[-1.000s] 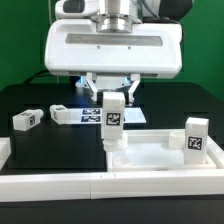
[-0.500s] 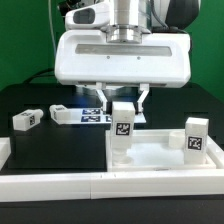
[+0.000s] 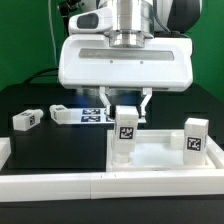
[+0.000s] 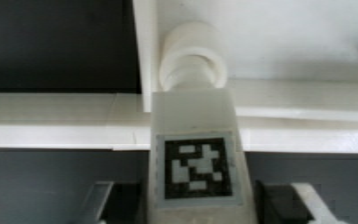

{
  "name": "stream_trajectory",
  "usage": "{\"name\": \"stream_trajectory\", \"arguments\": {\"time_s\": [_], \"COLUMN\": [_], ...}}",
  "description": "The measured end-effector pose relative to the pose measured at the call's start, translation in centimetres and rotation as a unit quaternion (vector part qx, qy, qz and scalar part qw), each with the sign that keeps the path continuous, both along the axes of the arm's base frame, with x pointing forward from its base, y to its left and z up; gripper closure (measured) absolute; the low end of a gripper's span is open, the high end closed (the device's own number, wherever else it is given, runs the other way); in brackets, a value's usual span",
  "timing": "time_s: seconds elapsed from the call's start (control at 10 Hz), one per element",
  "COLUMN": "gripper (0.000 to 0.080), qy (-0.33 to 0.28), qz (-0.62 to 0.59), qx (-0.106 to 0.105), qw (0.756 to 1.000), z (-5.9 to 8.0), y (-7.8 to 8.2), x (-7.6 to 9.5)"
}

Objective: Assemble square table

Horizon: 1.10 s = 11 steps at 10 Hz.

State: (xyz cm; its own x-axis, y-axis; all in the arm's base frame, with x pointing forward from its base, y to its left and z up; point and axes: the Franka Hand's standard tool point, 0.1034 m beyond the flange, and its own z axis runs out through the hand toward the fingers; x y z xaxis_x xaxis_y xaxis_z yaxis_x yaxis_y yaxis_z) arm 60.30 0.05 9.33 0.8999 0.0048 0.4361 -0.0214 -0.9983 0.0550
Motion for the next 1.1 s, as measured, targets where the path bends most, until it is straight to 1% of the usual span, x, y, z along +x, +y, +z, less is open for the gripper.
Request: {"name": "stream_trajectory", "arguments": {"time_s": [0.1,0.3,0.6,0.7,0.8,0.9,1.0,1.1], "gripper": [0.0509,0.0509,0.0504,0.0294,0.0294,0.0181,0.0159,0.0159], "qy": [0.001,0.004,0.004,0.004,0.004,0.004,0.004,0.004], "qz": [0.002,0.005,0.006,0.006,0.006,0.006,0.006,0.006], "qx": [0.000,-0.002,-0.002,-0.002,-0.002,-0.002,-0.002,-0.002], "qw": [1.000,1.000,1.000,1.000,1.000,1.000,1.000,1.000], "z": [-0.07,-0.63,-0.67,-0.67,-0.67,-0.67,-0.67,-0.67], "y": [0.19,0.57,0.59,0.58,0.58,0.58,0.58,0.58], "x": [-0.03,-0.24,-0.26,-0.26,-0.26,-0.26,-0.26,-0.26]}}
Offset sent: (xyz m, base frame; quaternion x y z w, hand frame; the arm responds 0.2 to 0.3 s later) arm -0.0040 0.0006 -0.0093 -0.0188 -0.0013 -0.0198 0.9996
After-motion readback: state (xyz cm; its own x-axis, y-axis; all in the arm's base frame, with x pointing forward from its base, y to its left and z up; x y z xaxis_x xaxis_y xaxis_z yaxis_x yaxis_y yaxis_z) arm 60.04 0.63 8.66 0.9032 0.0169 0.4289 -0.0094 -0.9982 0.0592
